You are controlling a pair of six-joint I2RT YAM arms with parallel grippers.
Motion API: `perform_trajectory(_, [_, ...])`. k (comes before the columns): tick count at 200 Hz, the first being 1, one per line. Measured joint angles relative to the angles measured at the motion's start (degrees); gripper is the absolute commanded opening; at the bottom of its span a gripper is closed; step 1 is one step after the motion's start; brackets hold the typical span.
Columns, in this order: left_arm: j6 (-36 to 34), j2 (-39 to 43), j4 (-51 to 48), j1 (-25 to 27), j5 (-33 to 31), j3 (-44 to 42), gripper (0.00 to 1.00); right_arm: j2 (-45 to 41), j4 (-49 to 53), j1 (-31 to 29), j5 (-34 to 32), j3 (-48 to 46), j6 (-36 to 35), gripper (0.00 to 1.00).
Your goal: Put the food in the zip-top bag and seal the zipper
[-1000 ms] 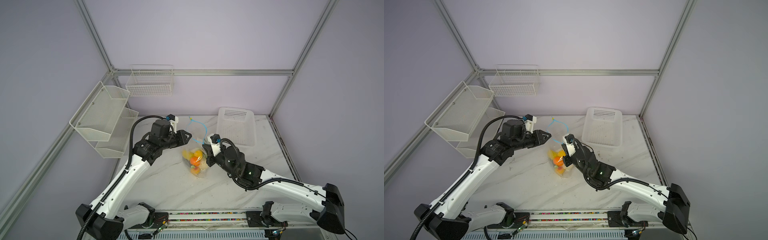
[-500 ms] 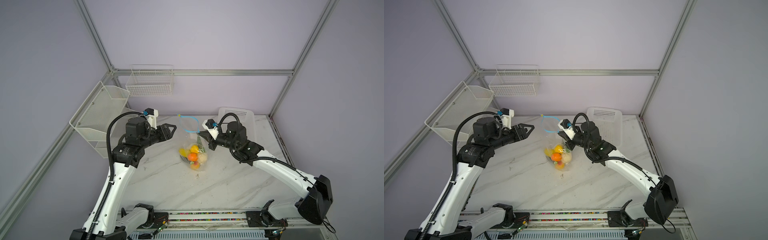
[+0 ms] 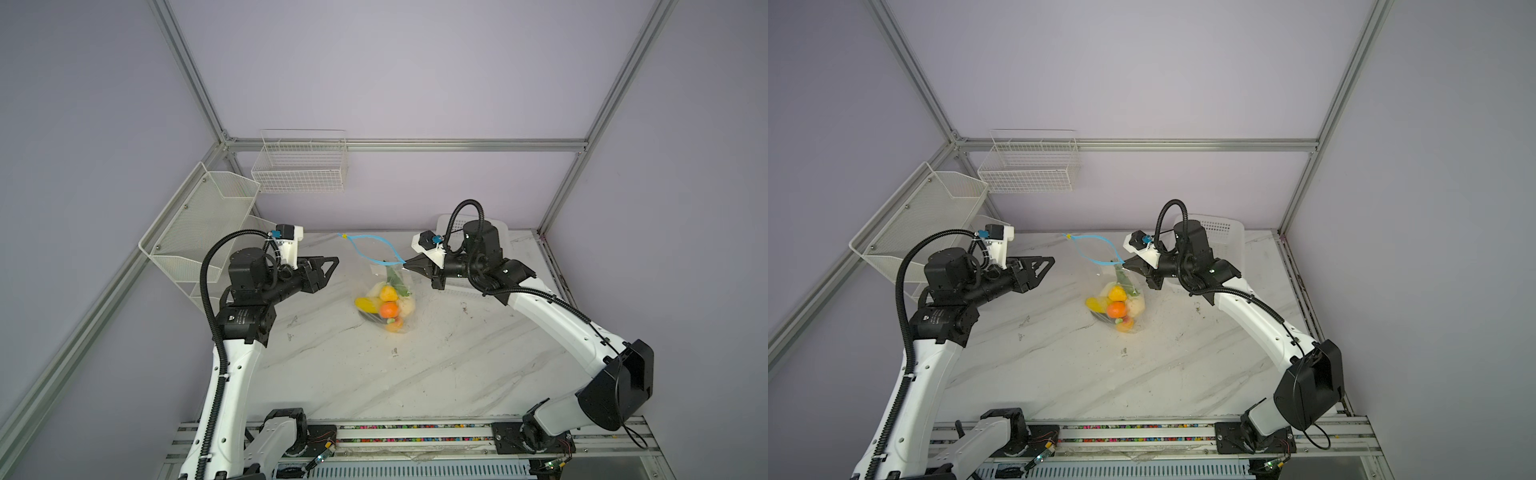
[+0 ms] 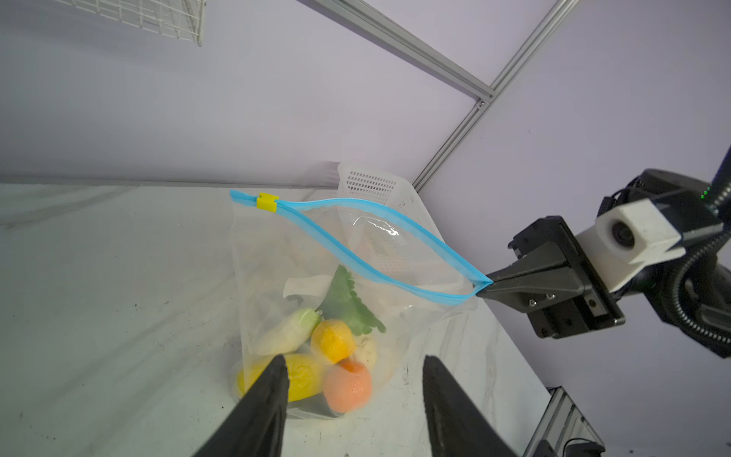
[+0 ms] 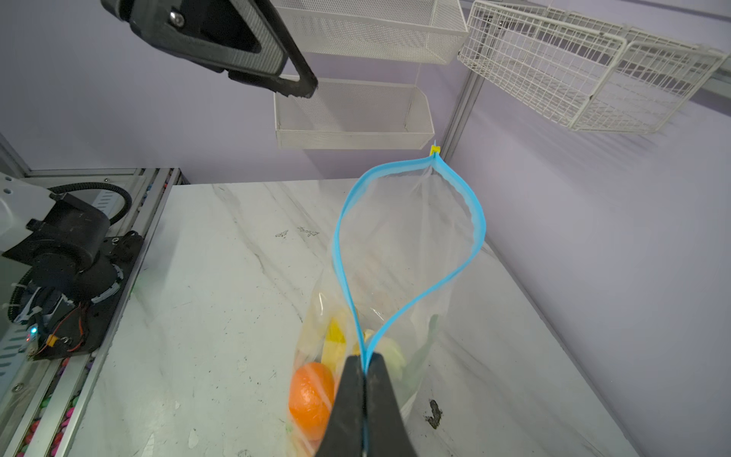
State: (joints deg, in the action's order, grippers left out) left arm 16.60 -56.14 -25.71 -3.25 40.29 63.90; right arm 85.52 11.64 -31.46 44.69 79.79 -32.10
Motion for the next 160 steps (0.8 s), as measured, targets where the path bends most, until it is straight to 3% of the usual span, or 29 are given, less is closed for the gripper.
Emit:
perform_trajectory(69, [-20.7,-0.1,12.3,-0.5,7.3,-8.8,0.56,0.4,2.9,5.6,9.0,0.4,-6.4,0.0])
perform_trajectory(107, [-23.6,-8.7,22.1,-3.7,12.4,-9.0,0.56,0.4,3.5,7.1,12.5,0.3,-8.6,0.0])
perform_trajectory(160, [-22.6,-24.0,32.5,-4.5,19.4,-9.0,0.56,1.0,4.0,7.6,14.5,0.3,-9.8,0.0])
